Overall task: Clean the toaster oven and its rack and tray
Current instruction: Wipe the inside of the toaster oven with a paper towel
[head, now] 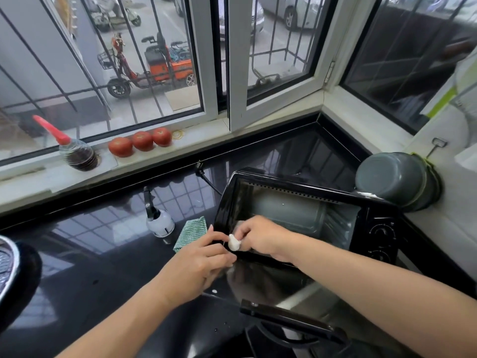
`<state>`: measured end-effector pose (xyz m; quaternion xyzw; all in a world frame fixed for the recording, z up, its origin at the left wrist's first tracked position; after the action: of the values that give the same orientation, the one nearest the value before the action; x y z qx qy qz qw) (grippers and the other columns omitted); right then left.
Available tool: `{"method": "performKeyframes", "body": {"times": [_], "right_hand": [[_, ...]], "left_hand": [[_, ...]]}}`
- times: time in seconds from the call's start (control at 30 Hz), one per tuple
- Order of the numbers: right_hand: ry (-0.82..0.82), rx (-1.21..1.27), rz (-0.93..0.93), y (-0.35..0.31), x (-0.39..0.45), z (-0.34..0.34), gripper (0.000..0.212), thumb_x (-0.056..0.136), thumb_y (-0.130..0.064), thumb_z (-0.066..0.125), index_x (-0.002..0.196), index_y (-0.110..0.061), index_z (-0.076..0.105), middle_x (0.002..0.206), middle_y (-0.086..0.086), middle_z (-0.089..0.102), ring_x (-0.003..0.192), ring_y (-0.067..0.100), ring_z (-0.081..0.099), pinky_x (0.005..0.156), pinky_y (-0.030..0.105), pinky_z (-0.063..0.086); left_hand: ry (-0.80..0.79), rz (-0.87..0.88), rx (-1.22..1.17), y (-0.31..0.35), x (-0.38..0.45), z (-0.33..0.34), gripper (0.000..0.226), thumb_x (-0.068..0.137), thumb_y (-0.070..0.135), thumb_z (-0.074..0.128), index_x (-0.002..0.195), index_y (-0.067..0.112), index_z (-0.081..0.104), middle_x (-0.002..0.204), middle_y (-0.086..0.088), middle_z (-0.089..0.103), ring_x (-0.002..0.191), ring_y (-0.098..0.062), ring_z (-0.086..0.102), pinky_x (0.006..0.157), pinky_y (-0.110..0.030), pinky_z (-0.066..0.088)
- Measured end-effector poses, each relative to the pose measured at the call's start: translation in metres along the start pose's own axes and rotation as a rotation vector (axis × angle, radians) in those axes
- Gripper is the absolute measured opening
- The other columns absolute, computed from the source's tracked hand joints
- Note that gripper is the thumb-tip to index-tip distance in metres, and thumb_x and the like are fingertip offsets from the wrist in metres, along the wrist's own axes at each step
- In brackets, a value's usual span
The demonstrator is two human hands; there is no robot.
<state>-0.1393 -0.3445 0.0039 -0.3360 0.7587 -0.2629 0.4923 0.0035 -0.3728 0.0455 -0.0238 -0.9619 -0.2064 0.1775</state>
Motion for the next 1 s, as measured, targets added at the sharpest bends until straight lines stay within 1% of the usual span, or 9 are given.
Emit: {"method": "performKeyframes", "body": {"times": [0.1,0.23,0.37,0.43,0.53,0.67,0.77,0.87,1.0], "right_hand": [[-0.116,-0.245,-0.014,-0.001,-0.007,0.003,0.027,0.087,-0.007,0.062,0.104,-0.023,0.074,0.091,-0.011,0.063,0.093,0.012,0.057,0.069,0.018,0.041],[-0.051,-0.622,-0.040,0.006,0.003,0.008,0.038,0.098,-0.018,0.049,0.134,-0.027,0.058,0.137,0.002,0.058,0.125,0.025,0.054,0.098,0.026,0.043],[-0.059,-0.653,-0.198,-0.007,-0.004,0.018,0.024,0.100,-0.018,0.046,0.083,-0.016,0.061,0.092,0.004,0.063,0.089,0.020,0.056,0.071,0.031,0.043],[-0.103,-0.660,-0.184,-0.001,-0.010,0.015,0.021,0.096,-0.009,0.043,0.084,-0.011,0.060,0.097,0.012,0.063,0.088,0.023,0.055,0.076,0.034,0.044],[-0.147,-0.799,-0.103,0.014,-0.029,-0.005,0.041,0.089,0.000,0.040,0.115,-0.016,0.067,0.125,0.016,0.060,0.114,0.035,0.055,0.094,0.040,0.047],[-0.181,-1.069,0.087,0.043,-0.074,-0.045,0.019,0.089,0.002,0.044,0.077,-0.011,0.052,0.090,0.014,0.060,0.076,0.030,0.051,0.068,0.032,0.042],[-0.173,-1.161,0.229,0.060,-0.079,-0.069,0.025,0.088,0.004,0.050,0.067,-0.008,0.043,0.072,0.008,0.050,0.058,0.020,0.044,0.054,0.029,0.039],[0.090,-1.064,0.055,0.044,-0.055,-0.083,0.010,0.087,-0.001,0.048,0.087,-0.008,0.055,0.075,0.003,0.042,0.064,0.024,0.049,0.060,0.030,0.039],[0.372,-1.032,-0.123,0.027,-0.029,-0.094,0.024,0.086,-0.002,0.054,0.109,-0.010,0.057,0.099,0.010,0.050,0.096,0.034,0.056,0.071,0.035,0.041]], "left_hand": [[-0.014,-0.010,-0.003,0.001,-0.001,0.002,0.019,0.099,0.009,0.067,0.116,0.015,0.074,0.111,0.012,0.069,0.132,-0.021,0.052,0.108,-0.048,0.048],[-0.014,-0.020,-0.020,0.001,-0.002,0.002,0.019,0.103,0.013,0.060,0.115,0.015,0.074,0.109,0.011,0.069,0.131,-0.023,0.054,0.108,-0.048,0.048],[0.004,-0.007,0.000,0.004,0.001,-0.004,0.021,0.103,0.016,0.056,0.111,0.016,0.076,0.108,0.012,0.069,0.130,-0.022,0.055,0.110,-0.040,0.048],[0.002,0.000,0.007,0.005,0.001,-0.006,0.022,0.103,0.021,0.056,0.111,0.018,0.076,0.106,0.015,0.069,0.128,-0.020,0.056,0.110,-0.032,0.045],[-0.009,-0.032,0.007,0.002,0.000,-0.005,0.024,0.104,0.028,0.055,0.110,0.021,0.077,0.105,0.019,0.068,0.130,-0.015,0.054,0.111,-0.025,0.041],[-0.018,-0.013,0.023,0.005,-0.002,-0.003,0.019,0.101,0.025,0.060,0.110,0.022,0.077,0.104,0.020,0.068,0.131,-0.015,0.054,0.109,-0.016,0.039],[0.032,0.011,0.041,0.006,-0.001,-0.007,0.020,0.104,0.026,0.059,0.110,0.022,0.077,0.102,0.018,0.069,0.127,-0.018,0.058,0.107,-0.036,0.050],[0.070,0.091,0.145,0.012,0.002,-0.009,0.020,0.096,0.015,0.071,0.115,0.018,0.076,0.108,0.013,0.071,0.126,-0.024,0.060,0.112,-0.052,0.045],[0.115,0.181,0.177,0.026,0.012,-0.017,0.021,0.101,0.012,0.061,0.117,0.010,0.076,0.110,0.006,0.072,0.126,-0.027,0.062,0.114,-0.054,0.044]]}}
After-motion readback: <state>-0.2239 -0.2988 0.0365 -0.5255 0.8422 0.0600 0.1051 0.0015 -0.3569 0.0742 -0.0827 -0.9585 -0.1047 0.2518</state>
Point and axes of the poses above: each hand's wrist, its own x-axis towards the middle knuckle, its own z-axis out of the palm, y = z × x, the point moved 9 cm from there along x, towards the middle knuckle
